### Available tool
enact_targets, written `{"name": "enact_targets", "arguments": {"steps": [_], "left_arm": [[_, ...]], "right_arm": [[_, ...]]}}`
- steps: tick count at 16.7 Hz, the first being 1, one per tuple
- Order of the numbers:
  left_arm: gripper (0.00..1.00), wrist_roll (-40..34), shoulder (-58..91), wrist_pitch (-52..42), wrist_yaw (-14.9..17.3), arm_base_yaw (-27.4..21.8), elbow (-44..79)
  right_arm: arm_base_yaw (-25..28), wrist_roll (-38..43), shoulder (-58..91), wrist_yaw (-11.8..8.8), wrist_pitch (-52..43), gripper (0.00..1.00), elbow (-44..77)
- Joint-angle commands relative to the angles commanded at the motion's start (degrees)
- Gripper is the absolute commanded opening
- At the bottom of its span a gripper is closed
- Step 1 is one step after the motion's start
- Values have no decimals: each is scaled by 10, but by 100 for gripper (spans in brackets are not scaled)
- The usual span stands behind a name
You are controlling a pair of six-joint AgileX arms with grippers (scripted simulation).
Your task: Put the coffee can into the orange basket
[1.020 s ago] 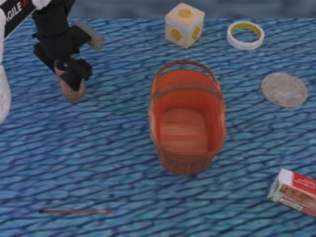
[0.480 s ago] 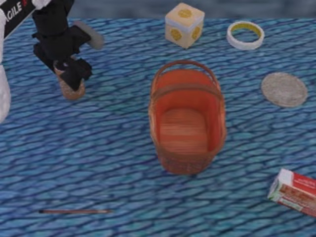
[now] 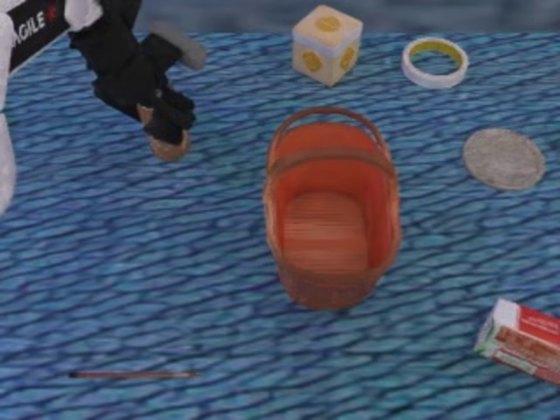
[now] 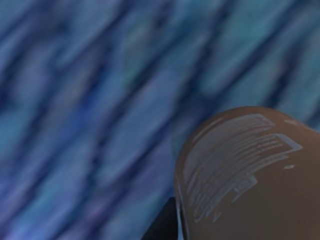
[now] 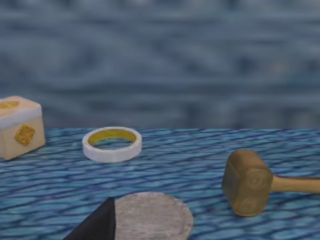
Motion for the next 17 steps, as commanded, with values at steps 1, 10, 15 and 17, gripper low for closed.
{"name": "enact_targets", "arguments": {"steps": [1,10,15,17], "left_arm": [[0,-13,-9,45,28,-4,-20],[0,-157,-138,553,340,-39,-248],[0,-238,-213,832,504,-57,-382],[0,-265,-236,907,555,-62,-427]], "right_arm": [[0,0,0,0,0,100,0],[0,0,0,0,0,100,0],[0,0,0,0,0,100,0],[0,0,0,0,0,100,0]]}}
